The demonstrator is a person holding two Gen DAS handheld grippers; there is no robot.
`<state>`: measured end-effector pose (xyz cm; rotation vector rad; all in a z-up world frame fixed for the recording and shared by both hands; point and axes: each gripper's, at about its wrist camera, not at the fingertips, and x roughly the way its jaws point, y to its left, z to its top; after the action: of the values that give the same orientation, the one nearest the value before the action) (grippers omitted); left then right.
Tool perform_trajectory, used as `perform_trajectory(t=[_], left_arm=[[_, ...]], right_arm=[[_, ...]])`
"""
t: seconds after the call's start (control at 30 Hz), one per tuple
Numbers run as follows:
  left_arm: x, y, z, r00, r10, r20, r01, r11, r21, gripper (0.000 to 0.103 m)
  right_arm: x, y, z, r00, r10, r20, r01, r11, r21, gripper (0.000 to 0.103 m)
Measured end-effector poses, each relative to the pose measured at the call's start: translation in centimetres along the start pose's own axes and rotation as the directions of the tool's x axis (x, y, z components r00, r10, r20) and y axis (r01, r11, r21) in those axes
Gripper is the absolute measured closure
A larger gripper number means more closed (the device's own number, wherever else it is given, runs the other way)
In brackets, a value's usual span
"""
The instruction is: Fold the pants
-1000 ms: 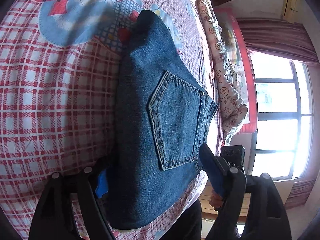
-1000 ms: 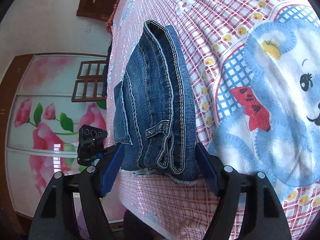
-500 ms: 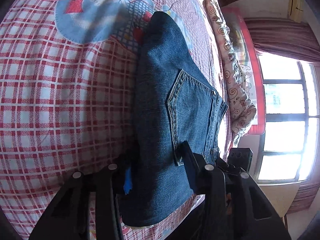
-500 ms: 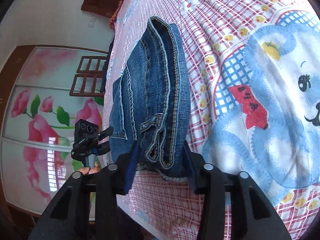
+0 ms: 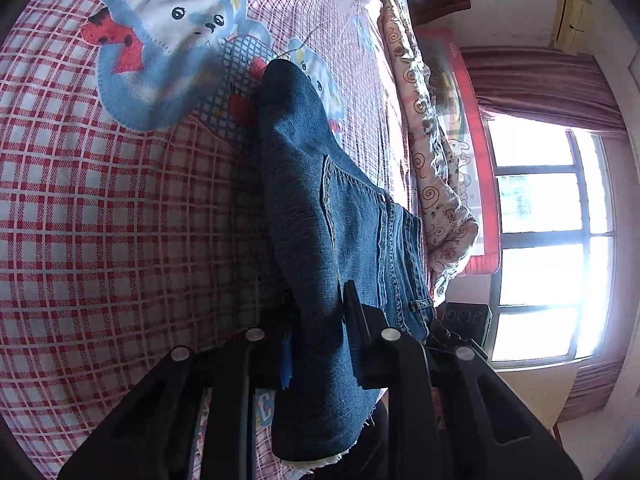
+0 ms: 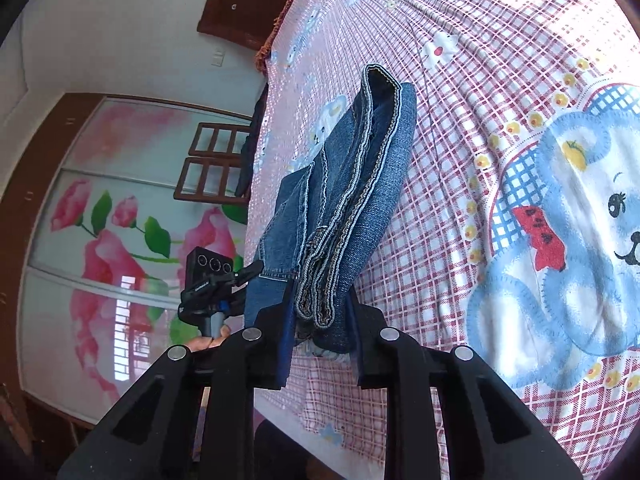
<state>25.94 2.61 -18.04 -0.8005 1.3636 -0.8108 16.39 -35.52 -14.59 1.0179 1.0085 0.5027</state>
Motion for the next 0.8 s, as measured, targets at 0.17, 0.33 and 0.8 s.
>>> perform_trajectory(t=[0.17,0.33,0.8], left_arm=[[-1.5,-0.9,0.6,0.997,-0.057,0.046,0.056,0.998,0.012,0.083],[-1.5,-1.7,1.2,0.998,-0.051,0.043,0.05,0.998,0.029,0.083],[3.2,0.5,0.6,0.998,0.06,-0.019,-0.061,0.996,-0.067,0.008]], right_arm=[[0.4,3.3,1.0,1.0,-0.01,0.002,0.01,0.997,-0.071,0.081],[1.0,5.3,2.6,1.0,-0.027,0.006,0.027,0.994,-0.11,0.081],[1.3,2.2,1.6,0.999,-0.027,-0.032,0.025,0.997,-0.069,0.081]])
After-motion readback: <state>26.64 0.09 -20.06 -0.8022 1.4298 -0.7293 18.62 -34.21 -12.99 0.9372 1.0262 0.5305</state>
